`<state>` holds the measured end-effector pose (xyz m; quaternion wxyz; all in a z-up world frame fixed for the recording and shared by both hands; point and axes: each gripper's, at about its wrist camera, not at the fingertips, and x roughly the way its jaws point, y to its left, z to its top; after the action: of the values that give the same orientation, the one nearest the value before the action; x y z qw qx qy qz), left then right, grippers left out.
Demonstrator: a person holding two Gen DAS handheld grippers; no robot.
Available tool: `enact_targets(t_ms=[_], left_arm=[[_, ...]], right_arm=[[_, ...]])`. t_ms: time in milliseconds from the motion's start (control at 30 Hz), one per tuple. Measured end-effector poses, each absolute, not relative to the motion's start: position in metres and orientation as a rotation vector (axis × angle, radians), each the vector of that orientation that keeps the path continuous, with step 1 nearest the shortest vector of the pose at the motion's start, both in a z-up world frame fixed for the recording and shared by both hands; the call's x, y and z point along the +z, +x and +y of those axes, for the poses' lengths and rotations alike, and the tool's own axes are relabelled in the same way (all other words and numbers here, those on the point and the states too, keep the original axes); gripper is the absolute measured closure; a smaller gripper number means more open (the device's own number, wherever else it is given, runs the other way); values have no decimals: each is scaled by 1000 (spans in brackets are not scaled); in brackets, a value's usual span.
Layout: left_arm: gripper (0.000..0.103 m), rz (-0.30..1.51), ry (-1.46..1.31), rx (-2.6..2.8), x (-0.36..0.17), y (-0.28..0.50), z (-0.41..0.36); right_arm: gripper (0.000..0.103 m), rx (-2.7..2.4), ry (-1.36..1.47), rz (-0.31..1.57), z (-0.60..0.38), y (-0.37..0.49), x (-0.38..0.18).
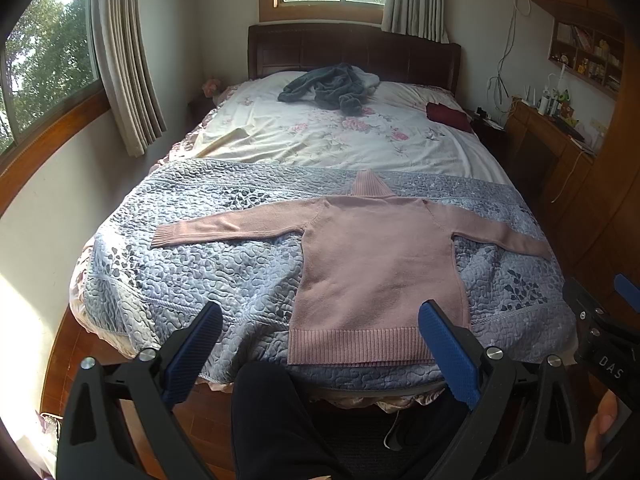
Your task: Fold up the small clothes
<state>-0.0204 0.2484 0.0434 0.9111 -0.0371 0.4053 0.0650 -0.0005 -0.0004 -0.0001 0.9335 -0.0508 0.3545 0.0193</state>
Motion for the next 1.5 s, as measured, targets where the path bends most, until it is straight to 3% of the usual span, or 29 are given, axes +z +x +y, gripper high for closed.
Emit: enact_targets(t_ms=[1500], left_arm=[[4, 803, -82, 146, 52, -27, 254]], right_arm=[[3, 38, -95, 706, 0, -2, 7]])
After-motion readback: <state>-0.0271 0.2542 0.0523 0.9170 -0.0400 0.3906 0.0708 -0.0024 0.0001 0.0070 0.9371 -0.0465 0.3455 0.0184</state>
